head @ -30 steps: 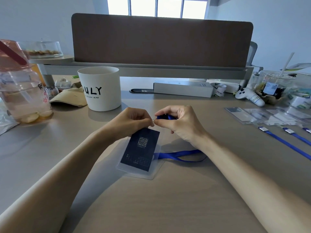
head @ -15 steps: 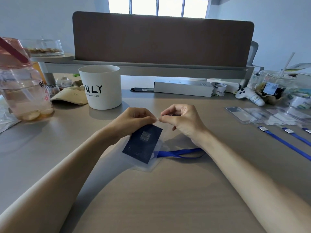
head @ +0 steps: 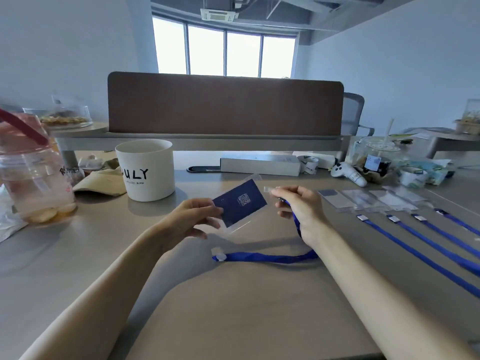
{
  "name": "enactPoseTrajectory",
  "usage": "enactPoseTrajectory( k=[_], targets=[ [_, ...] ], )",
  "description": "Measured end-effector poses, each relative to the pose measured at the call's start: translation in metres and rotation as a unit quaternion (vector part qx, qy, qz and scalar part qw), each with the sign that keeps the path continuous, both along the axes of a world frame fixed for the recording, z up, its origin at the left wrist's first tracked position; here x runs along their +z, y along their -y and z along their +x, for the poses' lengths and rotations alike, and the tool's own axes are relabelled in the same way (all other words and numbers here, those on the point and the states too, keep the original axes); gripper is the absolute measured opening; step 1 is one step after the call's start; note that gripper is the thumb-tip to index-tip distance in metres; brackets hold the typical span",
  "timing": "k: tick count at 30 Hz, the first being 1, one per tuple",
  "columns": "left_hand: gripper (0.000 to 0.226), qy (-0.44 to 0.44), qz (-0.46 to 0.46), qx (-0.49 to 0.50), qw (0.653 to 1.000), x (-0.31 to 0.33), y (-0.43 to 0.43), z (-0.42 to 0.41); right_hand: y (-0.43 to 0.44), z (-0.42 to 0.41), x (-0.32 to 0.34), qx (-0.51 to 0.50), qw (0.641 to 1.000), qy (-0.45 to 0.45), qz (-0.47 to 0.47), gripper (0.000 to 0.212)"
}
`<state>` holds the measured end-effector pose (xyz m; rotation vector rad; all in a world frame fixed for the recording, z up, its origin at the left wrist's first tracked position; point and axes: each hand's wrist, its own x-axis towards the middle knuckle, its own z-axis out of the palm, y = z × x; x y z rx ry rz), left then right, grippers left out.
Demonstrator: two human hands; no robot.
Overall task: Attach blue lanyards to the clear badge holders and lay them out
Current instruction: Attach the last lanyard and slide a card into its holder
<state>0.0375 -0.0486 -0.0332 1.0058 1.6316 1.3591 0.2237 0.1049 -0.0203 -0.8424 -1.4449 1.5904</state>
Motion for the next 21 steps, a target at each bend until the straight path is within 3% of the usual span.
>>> enactPoseTrajectory(
  k=[5,8,12,17,19,21],
  targets=[
    [0.014,0.066,0.103,0.096,0.988,0.022,-0.027,0.04,0.0,0.05,0.016,0.042,0.999,-0.01,-0.017,0.01],
    [0.02,0.117,0.116,0.147,0.975,0.031,-0.05,0.075,0.003,0.075,0.025,0.03,0.998,-0.051,-0.038,0.008],
    [0.028,0.233,0.104,0.053,0.965,0.041,-0.072,0.118,0.009,0.106,0.043,-0.017,0.982,-0.165,-0.087,0.008],
    [0.034,0.385,0.103,0.014,0.917,0.052,-0.088,0.16,0.009,0.141,0.064,-0.009,0.964,-0.247,-0.097,0.009],
    [0.049,0.398,0.111,0.008,0.91,0.052,-0.096,0.169,0.006,0.15,0.069,-0.008,0.963,-0.258,-0.082,0.012],
    [0.049,0.381,0.114,-0.021,0.917,0.057,-0.101,0.177,0.002,0.157,0.073,-0.008,0.961,-0.268,-0.071,0.011]
  ],
)
